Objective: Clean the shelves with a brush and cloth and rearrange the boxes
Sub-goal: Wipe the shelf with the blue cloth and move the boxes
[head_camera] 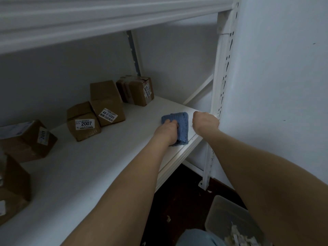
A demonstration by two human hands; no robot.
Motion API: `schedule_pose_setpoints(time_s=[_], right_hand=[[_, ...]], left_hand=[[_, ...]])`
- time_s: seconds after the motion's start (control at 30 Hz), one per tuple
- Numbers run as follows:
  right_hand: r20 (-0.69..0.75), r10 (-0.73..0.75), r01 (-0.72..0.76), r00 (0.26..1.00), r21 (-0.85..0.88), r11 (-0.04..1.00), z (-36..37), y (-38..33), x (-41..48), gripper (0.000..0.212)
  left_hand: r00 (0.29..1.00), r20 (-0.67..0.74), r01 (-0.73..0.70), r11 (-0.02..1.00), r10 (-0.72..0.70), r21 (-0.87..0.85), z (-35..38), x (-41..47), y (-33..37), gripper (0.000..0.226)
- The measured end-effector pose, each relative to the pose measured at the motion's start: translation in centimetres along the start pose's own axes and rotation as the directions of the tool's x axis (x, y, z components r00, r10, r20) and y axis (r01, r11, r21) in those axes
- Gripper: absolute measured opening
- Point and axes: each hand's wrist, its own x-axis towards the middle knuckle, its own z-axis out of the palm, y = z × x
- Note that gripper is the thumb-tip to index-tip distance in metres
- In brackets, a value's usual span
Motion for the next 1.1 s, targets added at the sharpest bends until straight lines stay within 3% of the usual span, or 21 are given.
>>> schedule_pose_setpoints(time_s=[0.23,0.47,0.67,0.87,1.1], right_hand=[[0.026,-0.057,0.058,0.998,-0.044,0.997,0.0,0.0,0.0,0.032],[0.054,-0.019,0.004,0.998,0.265,0.964,-0.8,1.7,0.1,0.031],[0.014,0.042,-0.044,0.999,0.202,0.978,-0.3,0.9,0.2,0.023],[0.027,-0.002,0.000,1.000,0.091,0.996,0.1,0.4,0.2,0.033],[0.148,-0.038,-0.003,0.988,0.264,0.965,-0.8,1.6,0.7,0.030]], left_hand=[[1.000,0.002,0.007,1.000,-0.007,-0.014,0.0,-0.2,0.0,0.056],[1.000,0.003,0.009,1.000,-0.009,-0.007,-0.1,-0.1,0.0,0.053],[1.000,0.002,0.007,1.000,-0.007,-0.004,0.1,-0.1,0.0,0.053],[1.000,-0.004,0.008,1.000,-0.008,-0.008,0.2,0.0,0.0,0.054],[1.000,-0.017,-0.002,1.000,0.002,-0.012,0.3,0.0,-0.2,0.050]])
